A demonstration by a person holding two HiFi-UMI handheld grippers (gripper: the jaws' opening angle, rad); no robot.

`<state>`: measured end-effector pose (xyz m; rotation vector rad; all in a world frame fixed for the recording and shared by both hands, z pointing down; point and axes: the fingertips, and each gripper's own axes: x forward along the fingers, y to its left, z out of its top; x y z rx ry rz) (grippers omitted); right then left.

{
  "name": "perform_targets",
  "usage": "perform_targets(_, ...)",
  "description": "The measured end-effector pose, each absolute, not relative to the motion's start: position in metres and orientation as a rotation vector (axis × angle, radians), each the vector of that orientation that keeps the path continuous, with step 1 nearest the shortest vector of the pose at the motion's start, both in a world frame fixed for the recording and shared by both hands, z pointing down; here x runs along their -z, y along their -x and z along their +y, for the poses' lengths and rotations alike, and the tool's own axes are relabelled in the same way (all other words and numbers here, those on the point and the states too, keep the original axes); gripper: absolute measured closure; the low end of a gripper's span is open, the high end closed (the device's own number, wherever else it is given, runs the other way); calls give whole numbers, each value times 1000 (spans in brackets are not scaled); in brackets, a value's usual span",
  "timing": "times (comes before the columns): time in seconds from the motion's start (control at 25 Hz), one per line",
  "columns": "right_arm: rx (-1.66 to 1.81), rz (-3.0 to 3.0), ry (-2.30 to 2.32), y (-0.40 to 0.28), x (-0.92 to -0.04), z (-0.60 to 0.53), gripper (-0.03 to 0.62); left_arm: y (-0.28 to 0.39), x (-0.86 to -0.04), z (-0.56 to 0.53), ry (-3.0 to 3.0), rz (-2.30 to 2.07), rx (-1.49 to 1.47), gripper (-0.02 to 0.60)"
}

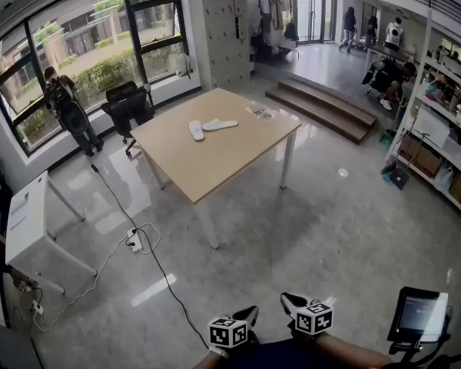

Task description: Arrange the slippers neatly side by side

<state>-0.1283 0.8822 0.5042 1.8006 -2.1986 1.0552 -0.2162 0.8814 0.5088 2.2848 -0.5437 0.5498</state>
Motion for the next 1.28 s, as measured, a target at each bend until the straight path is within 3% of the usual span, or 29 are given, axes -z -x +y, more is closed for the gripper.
perform_targets(0.72, -1036, -2297, -1644, 174, -500, 785, 583, 263, -516, 804, -2246, -683, -523, 578)
perform_targets(1.28, -1108, -2325, -1647, 97, -506, 688, 583, 186, -522, 718, -2274, -682, -629, 578)
